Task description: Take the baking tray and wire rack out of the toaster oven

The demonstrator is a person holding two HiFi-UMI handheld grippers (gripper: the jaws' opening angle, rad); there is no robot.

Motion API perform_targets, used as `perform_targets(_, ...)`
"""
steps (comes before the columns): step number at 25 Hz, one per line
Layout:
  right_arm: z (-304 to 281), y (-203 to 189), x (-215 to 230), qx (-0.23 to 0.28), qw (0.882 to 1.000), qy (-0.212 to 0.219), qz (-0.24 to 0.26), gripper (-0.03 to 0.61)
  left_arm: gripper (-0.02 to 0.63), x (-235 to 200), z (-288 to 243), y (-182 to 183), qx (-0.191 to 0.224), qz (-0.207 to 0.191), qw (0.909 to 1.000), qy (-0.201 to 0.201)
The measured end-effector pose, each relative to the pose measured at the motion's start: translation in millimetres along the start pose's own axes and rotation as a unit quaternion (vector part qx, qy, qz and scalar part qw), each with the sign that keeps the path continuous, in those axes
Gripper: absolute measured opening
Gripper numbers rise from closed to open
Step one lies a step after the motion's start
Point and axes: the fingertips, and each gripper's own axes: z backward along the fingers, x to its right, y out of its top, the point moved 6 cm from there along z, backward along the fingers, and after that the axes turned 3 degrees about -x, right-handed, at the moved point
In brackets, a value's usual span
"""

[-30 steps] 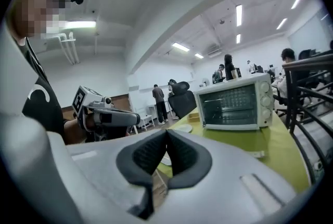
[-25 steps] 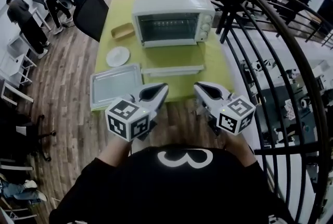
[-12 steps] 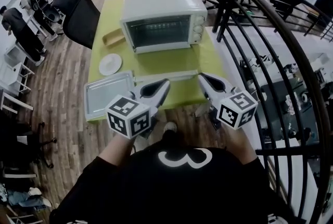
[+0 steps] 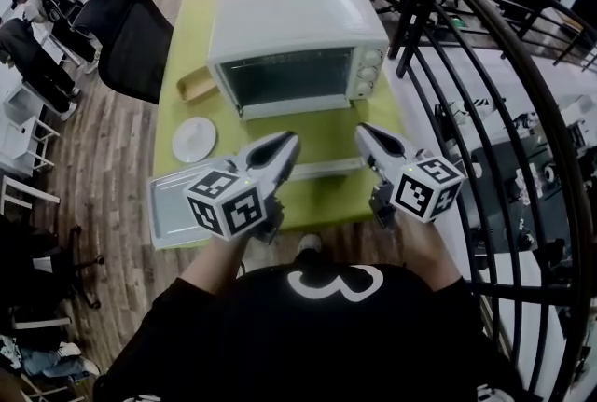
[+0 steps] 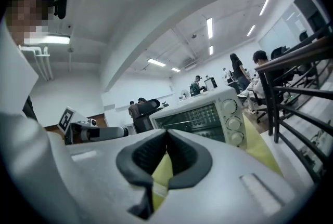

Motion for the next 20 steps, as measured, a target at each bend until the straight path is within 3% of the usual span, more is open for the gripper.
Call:
perform_targets(3,-30,7,19,-0.002,1.000,-0.010,-0.018,0.005,0.030,-29,-15,11,0.020,0.025,0.9994,0.013)
perform_targets(5,-51,11,32,-0.001,0.999,-0.008,-0.038,0.079,0.035,-53,-25,18,0.037,0.052,0.9975,0.029)
perform_targets(6,-61,12,37,0.000,0.999,-0.004,-0.050,0.083,0.044,-66,-29,20,0.044,0.072,0.9958,0.035)
perform_targets(8,-79,14,44,0.009,0.997,0.007,-0.082,0.084,0.122,-89,-36,24,0.057,0.123,0.9902,0.036)
perform_targets(12,-108,14,58,0.025,0.988,0.013,-0.151,0.104,0.177,-131,-42,28,0.079,0.206,0.9749,0.032)
perform_targets(17,-138,6,87,0.050,0.976,-0.014,-0.213,0.117,0.240,-176,-57,29,0.134,0.266,0.9544,0.015)
perform_targets(20,-159,3,101,0.070,0.953,-0.021,-0.293,0.121,0.247,-198,-66,32,0.151,0.281,0.9473,0.024)
